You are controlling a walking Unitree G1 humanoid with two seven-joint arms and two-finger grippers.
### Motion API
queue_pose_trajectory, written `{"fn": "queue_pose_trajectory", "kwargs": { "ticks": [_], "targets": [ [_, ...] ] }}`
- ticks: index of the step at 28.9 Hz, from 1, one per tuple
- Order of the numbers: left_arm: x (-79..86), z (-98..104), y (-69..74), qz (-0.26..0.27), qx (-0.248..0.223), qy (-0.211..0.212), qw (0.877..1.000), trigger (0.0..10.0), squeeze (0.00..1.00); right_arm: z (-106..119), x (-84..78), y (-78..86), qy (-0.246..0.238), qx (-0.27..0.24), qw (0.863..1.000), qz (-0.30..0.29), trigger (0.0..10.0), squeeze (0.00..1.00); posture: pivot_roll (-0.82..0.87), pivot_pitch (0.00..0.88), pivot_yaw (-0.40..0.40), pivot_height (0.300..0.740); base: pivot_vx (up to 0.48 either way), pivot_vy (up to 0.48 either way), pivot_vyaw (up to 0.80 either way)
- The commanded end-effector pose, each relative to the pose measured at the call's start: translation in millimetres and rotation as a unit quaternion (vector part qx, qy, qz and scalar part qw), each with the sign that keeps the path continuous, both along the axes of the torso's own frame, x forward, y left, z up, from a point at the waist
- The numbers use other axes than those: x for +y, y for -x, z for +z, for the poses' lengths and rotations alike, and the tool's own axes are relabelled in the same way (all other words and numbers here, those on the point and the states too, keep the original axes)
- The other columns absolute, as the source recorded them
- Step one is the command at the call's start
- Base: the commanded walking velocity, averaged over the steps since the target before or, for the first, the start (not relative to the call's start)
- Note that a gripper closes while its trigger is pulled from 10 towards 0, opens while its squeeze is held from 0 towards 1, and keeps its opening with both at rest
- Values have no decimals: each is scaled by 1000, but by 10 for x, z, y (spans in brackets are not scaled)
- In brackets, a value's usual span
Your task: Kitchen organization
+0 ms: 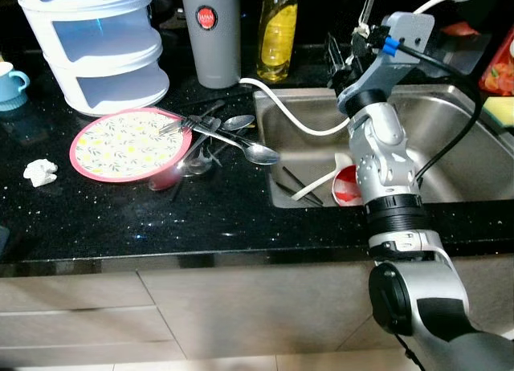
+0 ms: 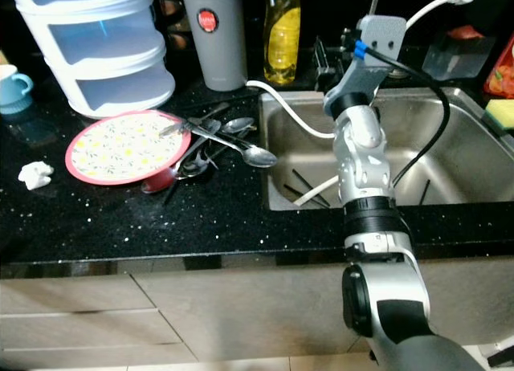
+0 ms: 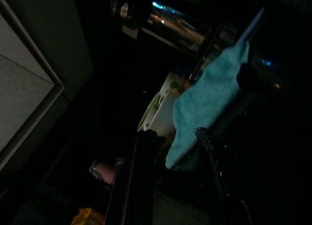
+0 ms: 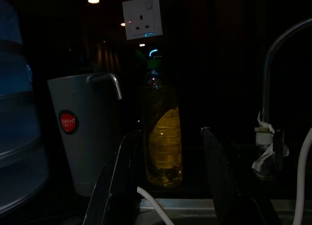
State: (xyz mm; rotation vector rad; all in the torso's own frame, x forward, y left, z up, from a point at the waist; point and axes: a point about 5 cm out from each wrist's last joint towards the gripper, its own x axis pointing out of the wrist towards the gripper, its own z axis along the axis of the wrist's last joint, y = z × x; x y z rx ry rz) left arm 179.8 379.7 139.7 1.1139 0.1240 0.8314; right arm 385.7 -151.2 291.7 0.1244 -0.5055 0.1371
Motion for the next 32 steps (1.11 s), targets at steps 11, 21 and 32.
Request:
{"fn": "queue_pose_trajectory", "kwargs": {
  "ticks": [11, 21, 32],
  "targets": [
    [12, 112, -366, -85, -17, -1, 996, 10000, 0, 69, -58, 7, 0, -12, 1000, -10, 10000, 0, 37, 1, -17, 740, 0, 0, 0],
    [-17, 174, -448, -99, -25, -27, 994, 10000, 0, 86, -88, 30, 2, -16, 1000, -16, 10000, 0, 18, 8, -4, 740, 0, 0, 0],
    [-1089, 189, -578, -260, -52, -43, 963, 10000, 0, 51, -37, 23, -3, -11, 1000, -8, 10000, 0, 53, 16, -18, 740, 0, 0, 0]
  ]
}}
